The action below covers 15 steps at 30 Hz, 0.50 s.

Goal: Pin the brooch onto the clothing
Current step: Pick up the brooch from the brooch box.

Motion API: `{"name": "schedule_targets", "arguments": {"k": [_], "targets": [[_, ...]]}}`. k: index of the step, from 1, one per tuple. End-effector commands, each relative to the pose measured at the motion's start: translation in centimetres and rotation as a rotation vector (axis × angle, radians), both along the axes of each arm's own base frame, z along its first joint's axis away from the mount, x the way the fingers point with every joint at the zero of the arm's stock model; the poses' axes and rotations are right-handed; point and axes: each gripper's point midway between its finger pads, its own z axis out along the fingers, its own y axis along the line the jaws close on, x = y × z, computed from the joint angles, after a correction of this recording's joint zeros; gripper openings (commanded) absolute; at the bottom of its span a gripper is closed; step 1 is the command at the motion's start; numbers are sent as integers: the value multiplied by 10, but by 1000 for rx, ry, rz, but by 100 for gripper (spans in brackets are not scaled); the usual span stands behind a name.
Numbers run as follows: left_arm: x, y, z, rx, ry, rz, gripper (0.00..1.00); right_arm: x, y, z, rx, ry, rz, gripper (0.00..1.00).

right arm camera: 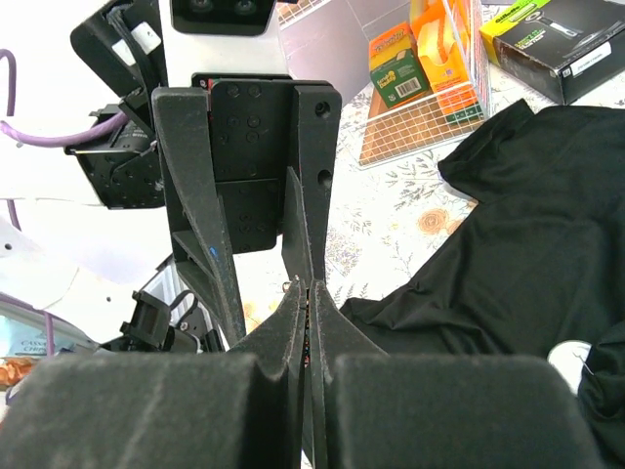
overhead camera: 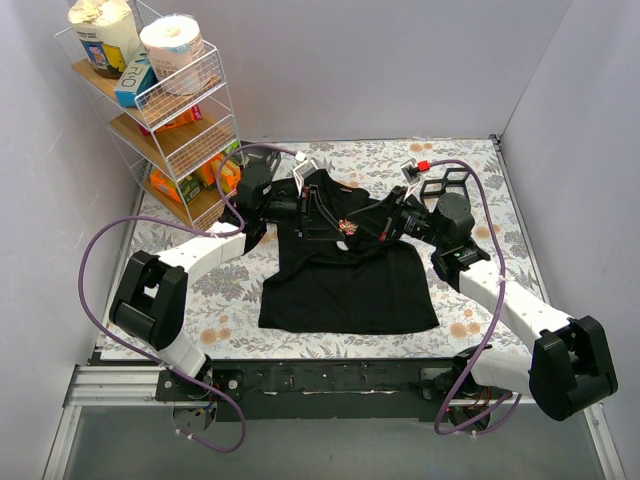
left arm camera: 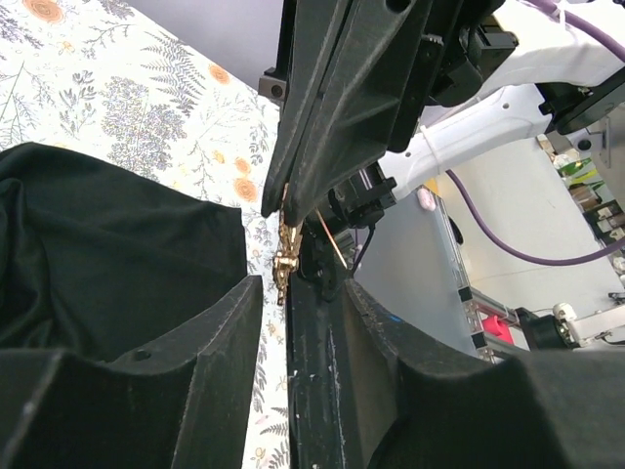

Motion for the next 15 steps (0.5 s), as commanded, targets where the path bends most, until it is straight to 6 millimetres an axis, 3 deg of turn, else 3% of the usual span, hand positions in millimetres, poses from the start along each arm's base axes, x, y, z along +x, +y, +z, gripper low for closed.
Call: {"name": "schedule_targets", "arguments": {"k": [1,15], "targets": [[-8,1,6,-35,2,-20,37,-6,-2,27,70,-78,13,1],[-6,1,8,-70,13,23,30,-10,0,23,106,-53,45,1]]}}
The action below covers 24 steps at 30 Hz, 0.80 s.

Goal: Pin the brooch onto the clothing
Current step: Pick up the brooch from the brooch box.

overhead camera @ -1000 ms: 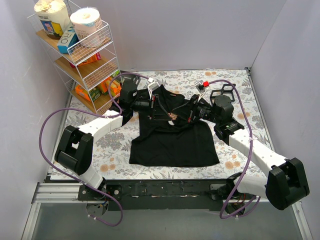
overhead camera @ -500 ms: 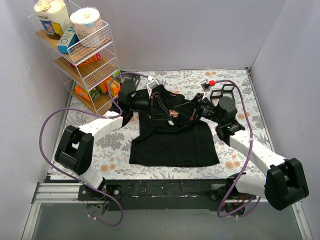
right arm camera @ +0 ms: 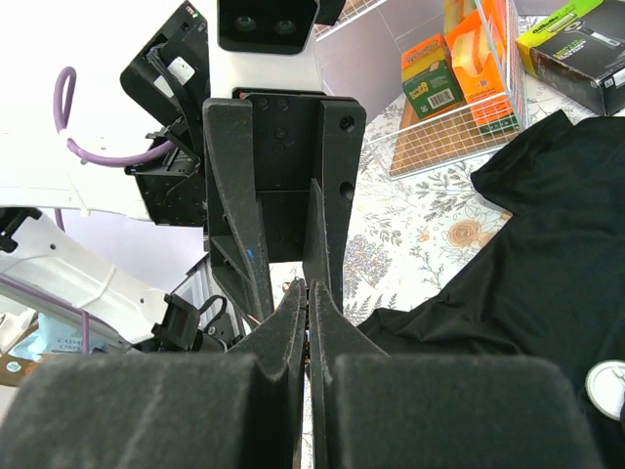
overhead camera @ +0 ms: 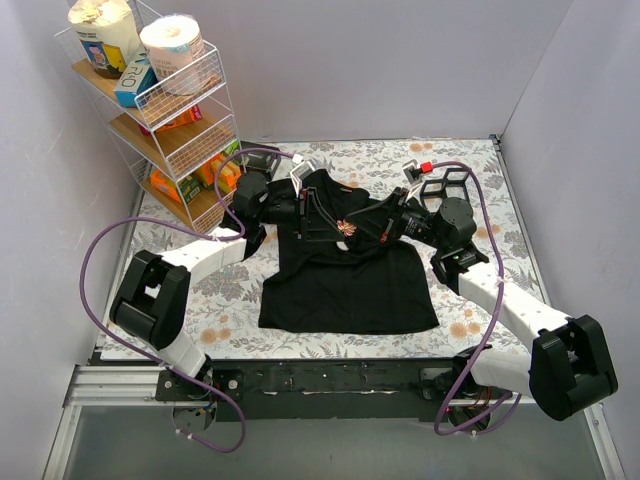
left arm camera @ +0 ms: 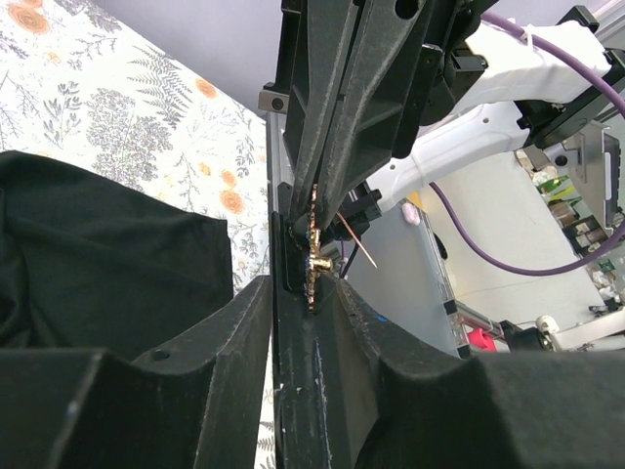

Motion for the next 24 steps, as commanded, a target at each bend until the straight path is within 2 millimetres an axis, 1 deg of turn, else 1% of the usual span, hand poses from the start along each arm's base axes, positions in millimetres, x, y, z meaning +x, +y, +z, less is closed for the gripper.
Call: {"name": "schedule_targets", "arguments": {"k": [1,6,16,19,24], "targets": [[0,0,6,-24,-16,19,30,-4,0,15,38,-62,18,1],[-1,0,6,-45,-3,18,25,-3,0,8,31,-44,21,1],[0,-1,7,-55,7,36,22,-3,2,-2,24,-21,31,1],[-1,0,6,-57,11,36,20,-3,2,-1,26,-23,31,1],[0,0,5,-58,22,36,9,-3,2,-2,26,-21,33,1]]}}
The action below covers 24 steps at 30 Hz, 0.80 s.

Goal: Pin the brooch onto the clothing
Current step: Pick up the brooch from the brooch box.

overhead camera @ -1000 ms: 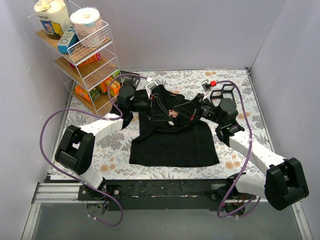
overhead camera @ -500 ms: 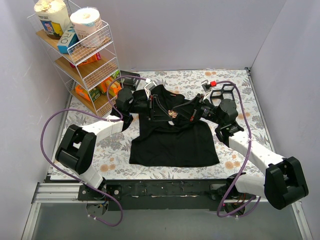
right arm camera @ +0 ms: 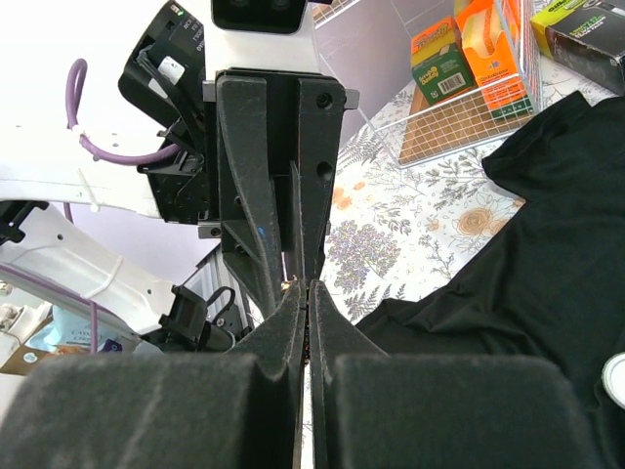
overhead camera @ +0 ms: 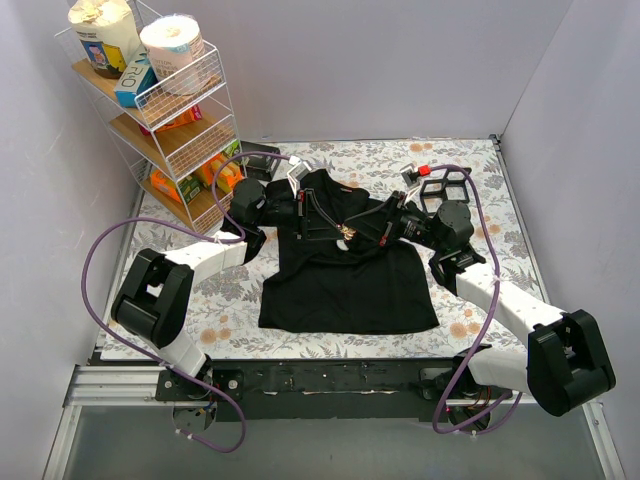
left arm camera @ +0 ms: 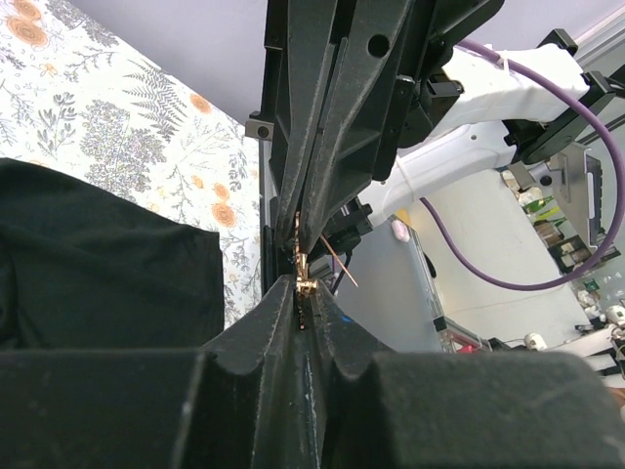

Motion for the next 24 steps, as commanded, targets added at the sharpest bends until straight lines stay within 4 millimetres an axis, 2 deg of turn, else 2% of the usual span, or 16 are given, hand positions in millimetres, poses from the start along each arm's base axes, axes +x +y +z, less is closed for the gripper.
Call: {"name": "schedule_targets", "arguments": {"k": [1,5,12,19,24], "targets": [[-1,0,1,-16,-13,5,7,0,0,9,19,-51,5,1],[-1,0,2,-18,-14,8,0,0,0,7,16,-44,6,1],[0,0,0,-17,-12,23,0,2,-2,5,15,-43,-12,1],[15,3,-4,9,-11,107,0,9,-6,1,-5,-33,-50,1],[17,6,-3,-7,-6,130,0,8,-11,0,9,-38,-79,1]]}}
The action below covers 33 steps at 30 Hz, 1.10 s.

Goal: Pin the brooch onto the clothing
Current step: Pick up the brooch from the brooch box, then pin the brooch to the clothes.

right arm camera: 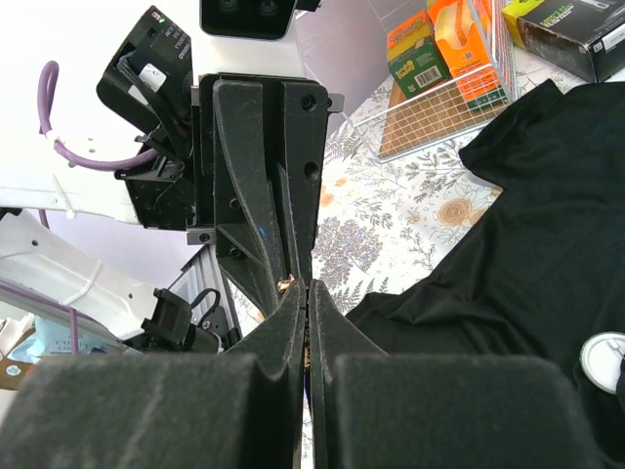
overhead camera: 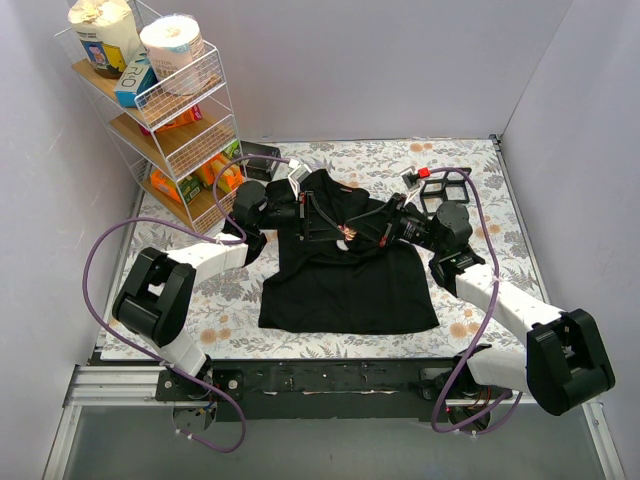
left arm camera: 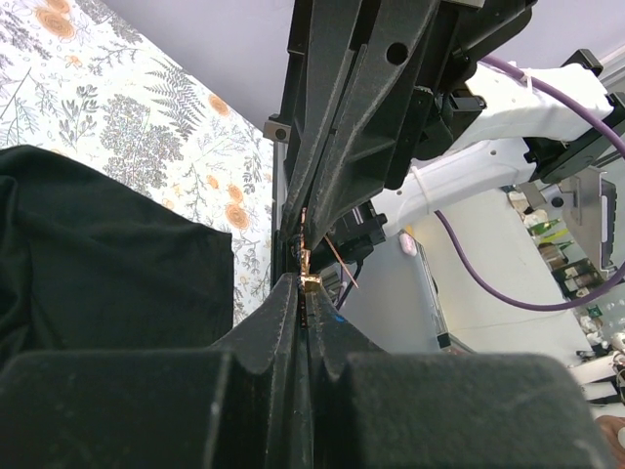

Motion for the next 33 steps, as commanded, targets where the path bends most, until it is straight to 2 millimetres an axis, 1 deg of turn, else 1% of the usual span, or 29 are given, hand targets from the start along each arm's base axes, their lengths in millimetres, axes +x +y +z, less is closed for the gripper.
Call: {"name": "schedule_targets", "arguments": {"k": [1,2,9,14,18,19,20,21,22,23,24,25,26,27,28,29,30,31,32,33], "targets": [[6,8,12,-27,-31,73,0,1,-9,10,35,-56,-50,1],[6,8,12,-33,-34,73,0,0,-10,13,51,-68,-55,1],[3,10,18,-62,-38,68,0,-2,-18,19,82,-92,-108,1],[0,11,18,-76,-38,62,0,-3,-17,16,88,-80,-103,1],[2,11,17,-71,-49,70,0,0,-15,13,77,-68,-96,1],[4,11,15,-64,-54,78,0,2,-15,9,63,-53,-101,1],[8,10,9,-36,-22,102,0,4,-15,13,60,-59,-107,1],[12,10,10,-24,-38,119,0,7,-15,11,48,-54,-116,4],[18,10,8,-4,-90,147,0,9,-16,9,27,-53,-125,9],[22,11,-6,59,-53,172,0,10,-16,9,16,-53,-129,20],[35,12,0,77,-85,243,0,13,-19,14,12,-65,-148,25],[44,15,-3,110,-154,285,0,15,-21,14,-3,-80,-160,30],[48,20,-18,184,-121,323,0,16,-22,11,-19,-66,-168,36],[66,26,-20,229,-138,427,0,19,-26,16,-21,-75,-187,38],[75,30,-16,258,-173,474,0,21,-29,15,-36,-78,-195,39],[81,37,-28,336,-200,513,0,22,-30,12,-50,-66,-200,41],[86,42,-30,371,-226,546,0,23,-32,13,-56,-73,-206,41],[98,46,-27,414,-261,622,0,23,-34,13,-66,-82,-210,42],[99,50,-37,484,-299,629,0,23,-35,13,-71,-83,-213,42],[102,51,-40,523,-321,646,0,24,-37,11,-83,-74,-223,42]]}}
